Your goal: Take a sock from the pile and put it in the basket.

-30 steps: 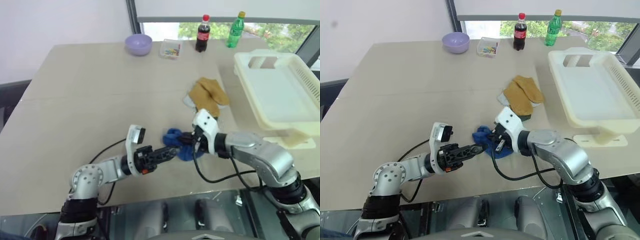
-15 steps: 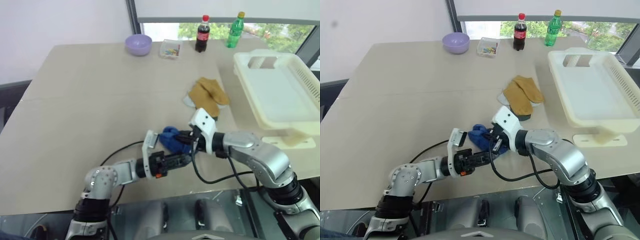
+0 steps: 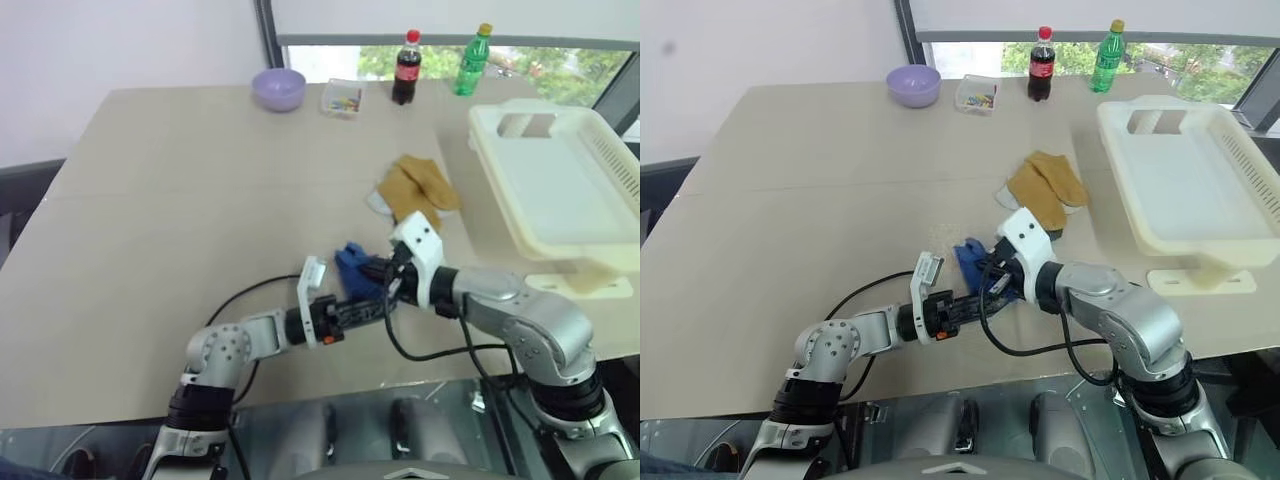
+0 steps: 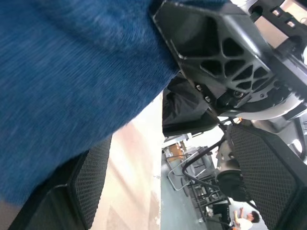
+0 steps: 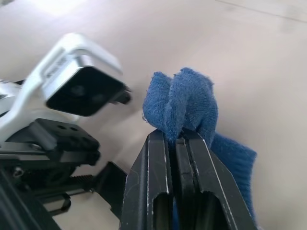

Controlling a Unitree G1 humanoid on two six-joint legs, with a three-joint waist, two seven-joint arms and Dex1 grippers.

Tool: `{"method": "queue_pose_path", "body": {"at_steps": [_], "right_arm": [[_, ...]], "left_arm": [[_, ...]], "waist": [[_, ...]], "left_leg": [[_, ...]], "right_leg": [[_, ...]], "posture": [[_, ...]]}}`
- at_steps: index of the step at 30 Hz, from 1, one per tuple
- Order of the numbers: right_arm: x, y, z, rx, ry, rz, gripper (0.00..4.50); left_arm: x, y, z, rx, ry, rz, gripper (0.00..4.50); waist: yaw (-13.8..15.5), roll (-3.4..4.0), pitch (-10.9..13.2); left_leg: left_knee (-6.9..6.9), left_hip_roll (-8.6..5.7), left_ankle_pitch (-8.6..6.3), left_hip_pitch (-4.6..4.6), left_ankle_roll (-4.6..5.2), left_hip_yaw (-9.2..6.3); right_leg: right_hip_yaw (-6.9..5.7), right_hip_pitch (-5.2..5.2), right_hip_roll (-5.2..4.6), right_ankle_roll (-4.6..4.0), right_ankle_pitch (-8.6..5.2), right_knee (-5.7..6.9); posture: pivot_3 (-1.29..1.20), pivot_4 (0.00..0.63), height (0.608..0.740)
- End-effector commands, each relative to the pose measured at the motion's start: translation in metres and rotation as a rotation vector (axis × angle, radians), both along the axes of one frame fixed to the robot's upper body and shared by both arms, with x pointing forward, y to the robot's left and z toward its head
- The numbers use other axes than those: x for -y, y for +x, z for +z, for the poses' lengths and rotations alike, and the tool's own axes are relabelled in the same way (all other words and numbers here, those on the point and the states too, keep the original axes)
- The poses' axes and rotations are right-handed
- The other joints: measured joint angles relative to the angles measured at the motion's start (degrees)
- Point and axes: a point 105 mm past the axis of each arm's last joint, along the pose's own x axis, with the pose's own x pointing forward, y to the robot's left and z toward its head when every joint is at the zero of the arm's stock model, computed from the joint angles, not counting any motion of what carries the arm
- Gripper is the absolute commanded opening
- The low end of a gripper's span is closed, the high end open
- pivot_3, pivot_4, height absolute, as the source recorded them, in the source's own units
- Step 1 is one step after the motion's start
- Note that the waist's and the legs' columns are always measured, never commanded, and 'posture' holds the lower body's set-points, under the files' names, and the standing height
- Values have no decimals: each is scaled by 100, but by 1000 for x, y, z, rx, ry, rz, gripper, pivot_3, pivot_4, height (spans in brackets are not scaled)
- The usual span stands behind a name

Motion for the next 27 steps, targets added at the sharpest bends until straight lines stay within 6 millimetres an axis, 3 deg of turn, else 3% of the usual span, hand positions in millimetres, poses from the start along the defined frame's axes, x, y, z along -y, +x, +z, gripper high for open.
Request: {"method": "queue_pose_path", "body": {"at_steps": [1,10,14,19,22,27], "right_arm": [[10,-6,7,-23,0,-72,66],[26,-16,-20,-201,-41,-194,66],[27,-12,-19,-201,-26,-231,66],[19,0,-1,-163,45,-241,66],[15,-2,-7,-200,49,-229,66],[28,-6,-15,-189,-29,-253,66]], "left_arm": [[1,0,2,19,-9,7,4186],[1,3,3,26,-7,10,4186],[1,3,3,27,-6,8,4186],[2,2,2,33,-3,4,4186],[3,3,3,40,-8,11,4186],[3,3,2,42,-8,22,4186]], "waist": [[0,1,0],[-7,3,-1],[-22,3,-1],[-30,4,-1],[-19,4,-1],[-22,4,-1]], "left_leg": [[0,0,-1,0,1,0],[-3,-5,-5,-1,8,-3],[-4,-5,-5,1,9,-3],[-4,-5,-5,2,9,-1],[-9,-4,-5,2,9,-4],[-13,-12,-4,1,7,-2]], "right_leg": [[1,0,0,-1,0,0],[-4,0,-27,-2,0,-1],[-8,0,-1,-1,-1,0],[-12,0,8,0,0,1],[-17,-1,11,8,4,0],[-13,0,5,9,4,-3]], "posture": [[0,150,740],[0,150,740],[0,150,740],[0,150,740],[0,150,740],[0,150,740]]}}
